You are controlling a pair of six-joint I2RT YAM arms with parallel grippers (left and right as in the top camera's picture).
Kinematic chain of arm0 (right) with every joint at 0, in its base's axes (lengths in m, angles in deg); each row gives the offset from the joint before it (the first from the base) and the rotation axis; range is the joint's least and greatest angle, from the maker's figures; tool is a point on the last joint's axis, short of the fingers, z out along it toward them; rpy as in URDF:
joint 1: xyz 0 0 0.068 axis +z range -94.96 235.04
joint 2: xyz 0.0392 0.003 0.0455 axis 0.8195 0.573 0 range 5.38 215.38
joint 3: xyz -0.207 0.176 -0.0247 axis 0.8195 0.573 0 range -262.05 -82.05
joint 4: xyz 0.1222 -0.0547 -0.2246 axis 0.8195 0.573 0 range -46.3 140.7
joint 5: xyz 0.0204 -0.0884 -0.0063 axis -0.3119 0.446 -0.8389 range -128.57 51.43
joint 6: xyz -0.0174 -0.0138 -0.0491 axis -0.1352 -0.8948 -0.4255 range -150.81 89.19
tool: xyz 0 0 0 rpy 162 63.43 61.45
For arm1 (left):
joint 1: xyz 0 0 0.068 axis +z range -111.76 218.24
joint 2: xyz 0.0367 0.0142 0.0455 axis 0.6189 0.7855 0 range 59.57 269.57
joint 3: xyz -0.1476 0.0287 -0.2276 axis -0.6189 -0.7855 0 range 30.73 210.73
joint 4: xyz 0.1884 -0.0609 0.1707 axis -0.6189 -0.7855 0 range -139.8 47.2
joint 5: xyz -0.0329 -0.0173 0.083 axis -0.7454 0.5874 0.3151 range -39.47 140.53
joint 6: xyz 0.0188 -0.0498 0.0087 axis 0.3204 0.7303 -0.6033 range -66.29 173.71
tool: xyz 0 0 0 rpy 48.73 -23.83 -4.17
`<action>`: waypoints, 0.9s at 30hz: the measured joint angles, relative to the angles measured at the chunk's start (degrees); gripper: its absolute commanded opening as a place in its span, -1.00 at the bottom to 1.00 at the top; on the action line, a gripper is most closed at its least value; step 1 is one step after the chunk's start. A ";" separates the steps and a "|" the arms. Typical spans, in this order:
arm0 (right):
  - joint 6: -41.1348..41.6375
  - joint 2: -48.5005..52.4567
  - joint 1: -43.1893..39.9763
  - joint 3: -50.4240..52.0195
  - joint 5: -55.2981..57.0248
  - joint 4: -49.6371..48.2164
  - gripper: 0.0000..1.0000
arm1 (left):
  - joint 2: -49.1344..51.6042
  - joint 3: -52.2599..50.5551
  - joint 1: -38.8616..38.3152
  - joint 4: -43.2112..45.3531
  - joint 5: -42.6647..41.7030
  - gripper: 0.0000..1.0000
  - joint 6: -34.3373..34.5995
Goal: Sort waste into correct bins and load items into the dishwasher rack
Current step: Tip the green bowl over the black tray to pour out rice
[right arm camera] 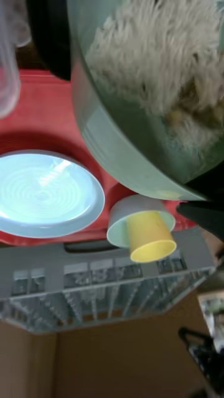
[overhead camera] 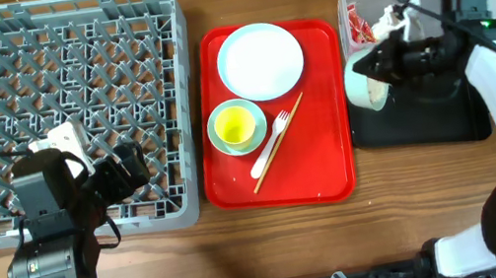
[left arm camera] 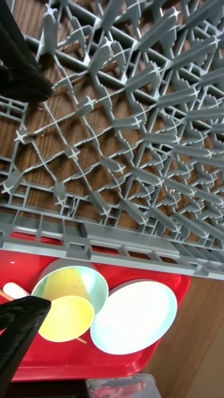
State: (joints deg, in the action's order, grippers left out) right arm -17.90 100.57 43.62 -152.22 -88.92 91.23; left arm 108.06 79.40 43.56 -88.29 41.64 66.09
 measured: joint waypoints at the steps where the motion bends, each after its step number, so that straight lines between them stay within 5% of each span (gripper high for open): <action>1: -0.17 0.68 -1.01 0.68 -1.81 -0.50 -0.91 | 0.00 0.00 0.00 -0.02 0.00 1.00 0.00; 15: 0.94 9.81 -11.23 6.73 -23.15 -7.15 -0.92 | 0.00 0.00 0.00 0.00 0.02 1.00 0.00; 27: 6.43 11.76 -20.41 6.88 -29.55 -8.41 -0.92 | 0.00 0.00 0.00 0.00 0.00 1.00 -0.02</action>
State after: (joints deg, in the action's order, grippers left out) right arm -11.48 112.33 23.20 -145.34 -118.47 82.82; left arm 108.06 79.40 43.56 -88.29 41.64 66.07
